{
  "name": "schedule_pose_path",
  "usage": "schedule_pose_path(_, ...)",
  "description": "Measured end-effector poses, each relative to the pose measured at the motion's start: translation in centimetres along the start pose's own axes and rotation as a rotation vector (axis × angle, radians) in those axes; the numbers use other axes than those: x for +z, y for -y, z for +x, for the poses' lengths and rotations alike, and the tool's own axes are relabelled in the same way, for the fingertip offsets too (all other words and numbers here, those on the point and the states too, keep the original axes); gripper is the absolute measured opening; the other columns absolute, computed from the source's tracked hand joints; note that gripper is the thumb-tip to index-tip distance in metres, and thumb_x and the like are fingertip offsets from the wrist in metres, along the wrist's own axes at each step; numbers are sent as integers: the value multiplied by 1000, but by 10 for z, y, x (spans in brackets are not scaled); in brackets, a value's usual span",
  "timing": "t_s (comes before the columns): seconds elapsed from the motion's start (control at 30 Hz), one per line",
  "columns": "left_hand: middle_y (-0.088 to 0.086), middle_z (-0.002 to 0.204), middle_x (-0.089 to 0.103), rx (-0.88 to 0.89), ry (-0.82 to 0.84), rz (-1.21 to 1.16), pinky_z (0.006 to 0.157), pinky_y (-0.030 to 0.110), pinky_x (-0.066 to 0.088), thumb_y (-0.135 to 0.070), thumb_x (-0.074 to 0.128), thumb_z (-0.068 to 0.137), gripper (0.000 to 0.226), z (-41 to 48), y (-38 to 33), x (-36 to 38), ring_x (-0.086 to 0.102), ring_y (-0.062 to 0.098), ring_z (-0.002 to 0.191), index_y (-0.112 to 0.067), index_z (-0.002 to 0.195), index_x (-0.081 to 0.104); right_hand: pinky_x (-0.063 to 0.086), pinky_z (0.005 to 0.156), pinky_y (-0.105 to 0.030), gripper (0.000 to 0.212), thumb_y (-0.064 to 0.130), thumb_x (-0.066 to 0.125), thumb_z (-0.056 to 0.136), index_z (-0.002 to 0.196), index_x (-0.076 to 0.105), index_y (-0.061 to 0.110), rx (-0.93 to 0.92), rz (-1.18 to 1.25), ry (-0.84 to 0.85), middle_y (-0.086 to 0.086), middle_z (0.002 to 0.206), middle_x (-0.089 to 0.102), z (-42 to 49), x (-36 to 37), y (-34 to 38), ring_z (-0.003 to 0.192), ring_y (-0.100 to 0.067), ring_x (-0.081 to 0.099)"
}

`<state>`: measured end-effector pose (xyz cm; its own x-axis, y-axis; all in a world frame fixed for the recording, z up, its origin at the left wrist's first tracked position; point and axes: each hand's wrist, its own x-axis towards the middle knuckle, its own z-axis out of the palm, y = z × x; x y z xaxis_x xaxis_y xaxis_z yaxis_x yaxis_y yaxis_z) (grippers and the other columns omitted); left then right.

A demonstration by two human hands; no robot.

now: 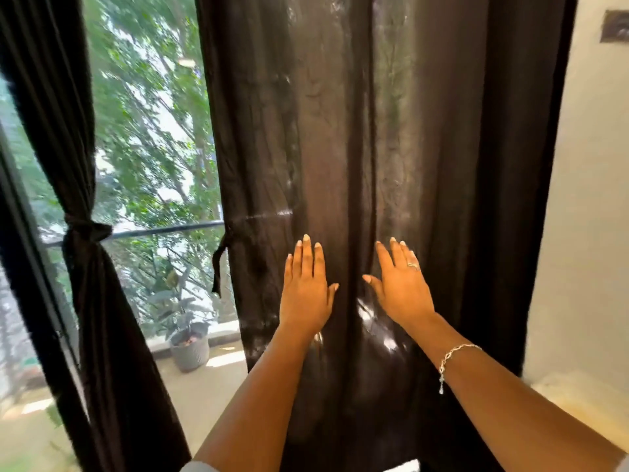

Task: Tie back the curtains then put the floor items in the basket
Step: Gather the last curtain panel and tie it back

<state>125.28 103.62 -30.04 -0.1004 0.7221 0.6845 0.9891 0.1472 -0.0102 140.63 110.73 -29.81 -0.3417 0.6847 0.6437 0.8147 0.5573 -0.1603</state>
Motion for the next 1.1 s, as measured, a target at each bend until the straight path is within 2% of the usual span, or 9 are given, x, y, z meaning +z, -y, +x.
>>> schedule_pose_path(0.17,19,155,-9,-5,-183,103,117,40,-3,-38,39,94,73,81,46,-43,-7,31,145,-4,147,1,7,117,-38,66,41,41,95,148,13,12,-111,32,-176,-18,155,12,97,-28,29,144,-31,8)
schedule_pose_path(0.33,19,155,4,147,-459,215,117,42,-1,-28,49,89,71,158,78,-104,1,33,145,-4,146,14,13,116,-38,70,40,45,93,147,12,9,-164,152,-349,-19,153,16,190,-70,50,143,-31,13)
schedule_pose_path(0.5,27,152,9,-10,-812,86,116,41,2,-24,59,85,76,216,105,-170,6,40,143,1,144,19,25,106,-42,82,47,54,87,145,18,2,-40,464,-515,-24,142,31,269,-136,61,130,-40,33)
schedule_pose_path(0.57,25,153,11,-170,-854,-70,117,37,4,-30,58,87,79,235,115,-186,9,36,144,2,145,13,28,106,-43,90,55,58,81,144,21,3,7,577,-508,-23,141,33,294,-156,66,129,-40,34)
schedule_pose_path(0.67,25,141,39,-342,-821,-340,104,39,29,-28,63,85,76,258,121,-201,38,37,130,1,143,21,30,106,-45,103,66,61,70,142,24,3,51,651,-454,-22,143,32,323,-173,79,131,-40,33)
schedule_pose_path(0.8,26,115,60,-335,-741,-343,82,37,42,-10,56,87,40,279,117,-202,56,39,106,0,124,43,30,106,-50,115,65,70,62,144,17,6,115,780,-340,-20,148,26,355,-182,101,134,-39,30)
schedule_pose_path(0.87,25,111,62,-336,-724,-333,80,35,42,-2,52,86,38,285,113,-199,58,38,102,-3,123,45,33,104,-50,105,51,73,70,144,15,6,176,736,-305,-21,145,32,367,-180,105,132,-38,35)
schedule_pose_path(1.0,25,109,62,-407,-746,-386,72,33,39,-8,62,83,33,293,112,-194,58,38,100,1,112,48,39,98,-45,44,21,53,89,127,42,2,125,561,-381,-24,127,53,377,-176,101,118,-40,51)
schedule_pose_path(1.1,24,106,63,-433,-797,-427,68,30,36,-7,61,84,25,293,117,-194,59,35,94,0,105,50,38,93,-43,44,15,47,89,130,38,3,-30,301,-534,-23,115,61,370,-165,113,107,-38,57)
